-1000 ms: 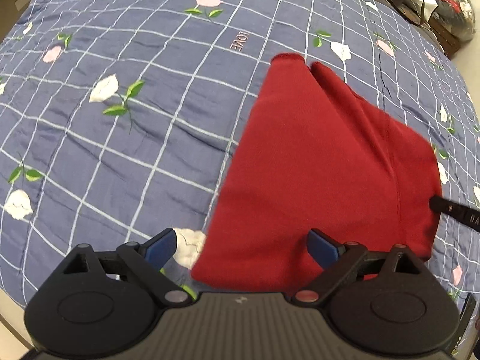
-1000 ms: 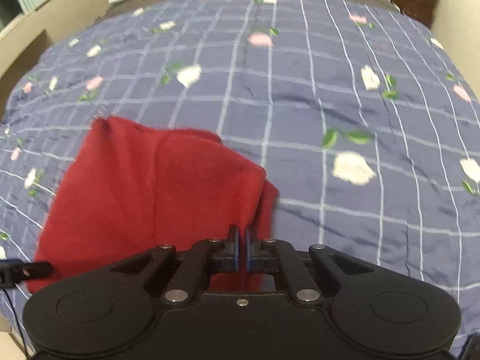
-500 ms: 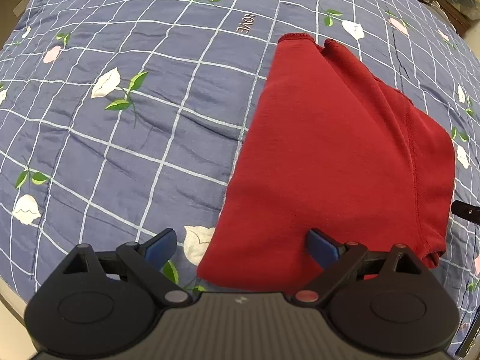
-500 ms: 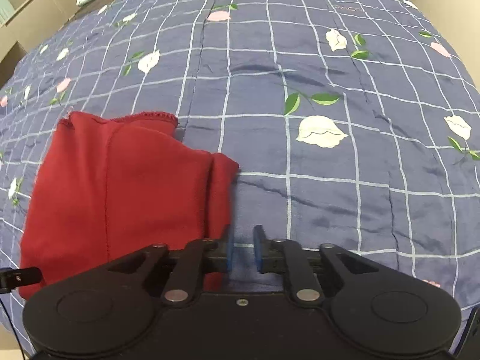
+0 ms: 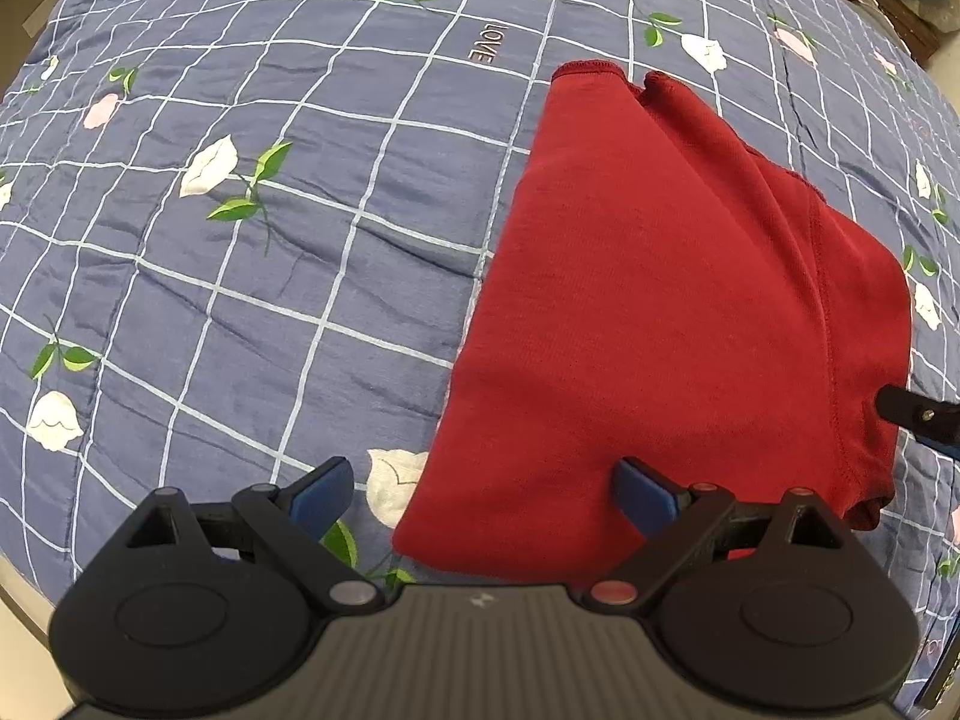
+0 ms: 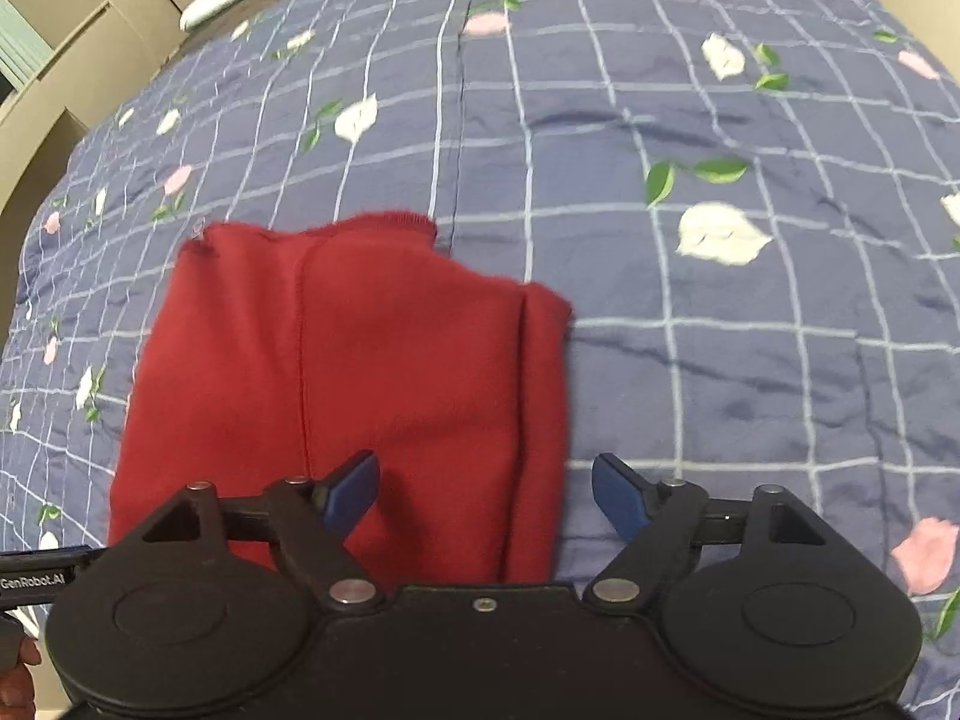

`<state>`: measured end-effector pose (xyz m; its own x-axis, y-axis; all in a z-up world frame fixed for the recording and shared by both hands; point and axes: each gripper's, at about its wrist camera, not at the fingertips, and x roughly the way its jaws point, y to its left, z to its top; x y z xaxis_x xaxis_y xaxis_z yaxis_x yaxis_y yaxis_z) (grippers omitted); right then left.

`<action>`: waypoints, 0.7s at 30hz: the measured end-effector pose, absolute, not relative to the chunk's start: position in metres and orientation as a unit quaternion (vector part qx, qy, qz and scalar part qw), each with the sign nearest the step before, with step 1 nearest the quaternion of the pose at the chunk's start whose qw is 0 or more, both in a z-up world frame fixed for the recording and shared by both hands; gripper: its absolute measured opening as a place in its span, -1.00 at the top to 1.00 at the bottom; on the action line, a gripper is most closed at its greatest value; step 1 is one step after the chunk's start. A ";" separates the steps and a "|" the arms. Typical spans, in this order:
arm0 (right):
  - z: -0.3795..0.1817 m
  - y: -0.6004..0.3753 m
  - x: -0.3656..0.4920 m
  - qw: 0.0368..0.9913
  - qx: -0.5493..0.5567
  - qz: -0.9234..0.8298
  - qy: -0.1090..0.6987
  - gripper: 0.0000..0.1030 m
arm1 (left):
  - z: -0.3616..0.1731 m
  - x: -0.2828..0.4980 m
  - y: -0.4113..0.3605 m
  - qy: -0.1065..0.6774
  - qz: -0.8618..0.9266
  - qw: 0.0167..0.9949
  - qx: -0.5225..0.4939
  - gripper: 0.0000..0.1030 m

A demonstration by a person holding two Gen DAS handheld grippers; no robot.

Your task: Fold small clothes

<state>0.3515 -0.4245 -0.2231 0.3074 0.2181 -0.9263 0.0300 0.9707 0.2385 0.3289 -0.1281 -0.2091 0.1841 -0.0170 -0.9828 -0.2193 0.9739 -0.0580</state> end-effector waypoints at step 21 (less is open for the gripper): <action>-0.224 -0.422 0.343 0.805 0.080 0.046 0.586 0.84 | -0.189 0.335 -0.115 0.593 0.075 0.795 -0.104 -0.87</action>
